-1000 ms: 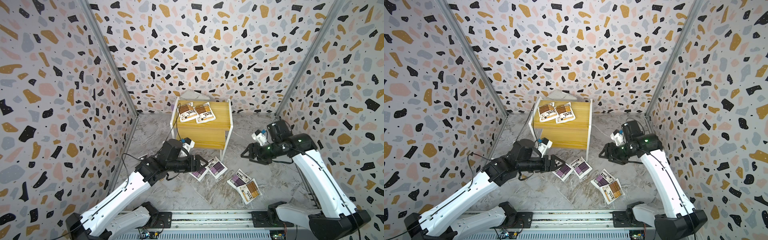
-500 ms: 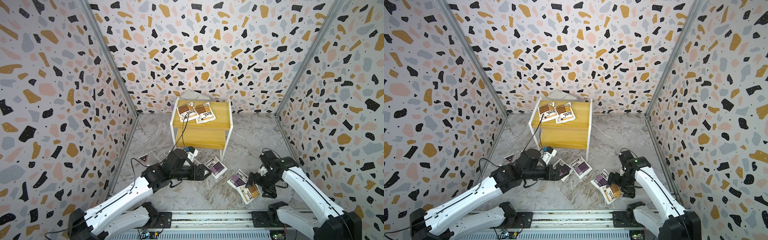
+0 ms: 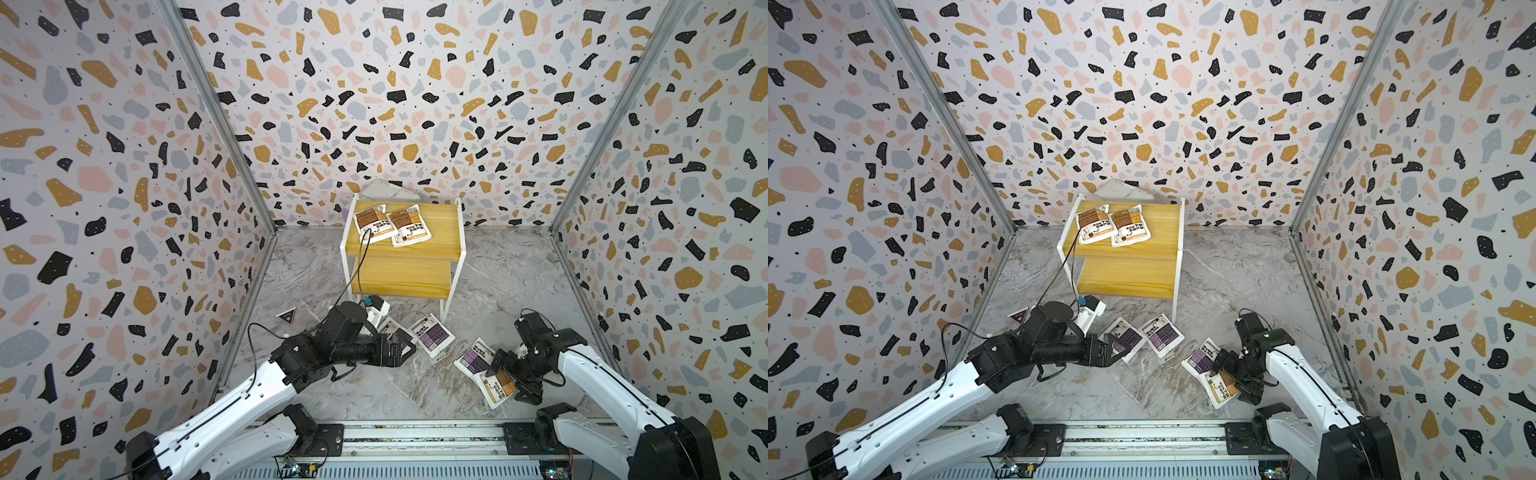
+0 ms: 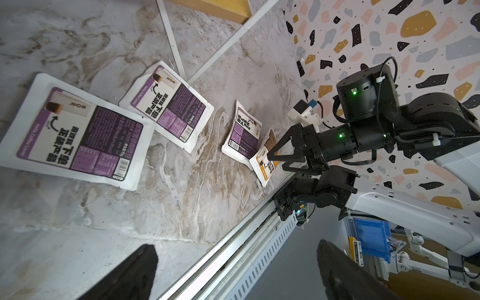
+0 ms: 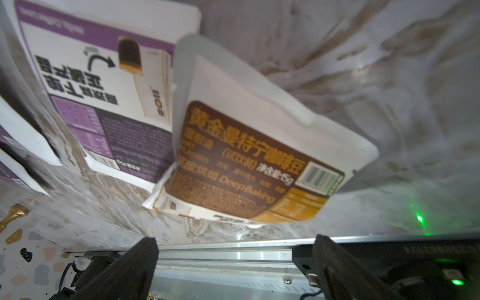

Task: Place the bagged coffee beans on the shelf by color
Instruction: Pick up the bagged coffee beans at the center of the board.

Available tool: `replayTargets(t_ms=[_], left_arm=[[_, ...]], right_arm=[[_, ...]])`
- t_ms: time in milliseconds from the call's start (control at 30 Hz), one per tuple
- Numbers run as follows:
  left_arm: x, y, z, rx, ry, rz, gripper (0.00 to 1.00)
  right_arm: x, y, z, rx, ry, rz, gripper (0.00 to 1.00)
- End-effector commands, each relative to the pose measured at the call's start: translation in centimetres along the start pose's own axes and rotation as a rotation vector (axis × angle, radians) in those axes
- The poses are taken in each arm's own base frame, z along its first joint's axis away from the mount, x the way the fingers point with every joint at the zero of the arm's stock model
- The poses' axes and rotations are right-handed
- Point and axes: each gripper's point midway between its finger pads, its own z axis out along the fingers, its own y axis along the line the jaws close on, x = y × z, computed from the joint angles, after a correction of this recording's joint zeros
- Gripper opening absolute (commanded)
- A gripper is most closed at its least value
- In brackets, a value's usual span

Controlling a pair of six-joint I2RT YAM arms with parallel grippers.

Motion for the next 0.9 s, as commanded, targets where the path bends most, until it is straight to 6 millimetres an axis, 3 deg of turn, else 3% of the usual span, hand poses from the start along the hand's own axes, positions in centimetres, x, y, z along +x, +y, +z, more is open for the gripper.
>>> replayTargets(t_ms=[0, 367, 500, 767, 867], left_arm=[[-0.5, -0.4, -0.9, -0.013, -0.023, 0.046, 1.0], [-0.6, -0.4, -0.9, -0.02, -0.018, 0.053, 1.0], [-0.6, -0.2, -0.7, -0.02, -0.019, 0.046, 1.0], [-0.5, 0.1, 0.3, -0.008, -0.016, 0.02, 1.0], [-0.6, 0.0, 0.8, -0.004, -0.007, 0.015, 1.0]], right_arm=[[-0.9, 0.5, 0.4, -0.022, -0.03, 0.015, 0.99], [-1.6, 1.4, 1.0, -0.022, -0.003, -0.041, 0.99], [-2.2, 3.4, 0.9, -0.077, 0.006, -0.106, 0.99], [-1.3, 10.4, -1.2, -0.256, 0.06, -0.374, 0.99], [-0.9, 9.9, -2.3, -0.215, 0.059, -0.437, 0.99]])
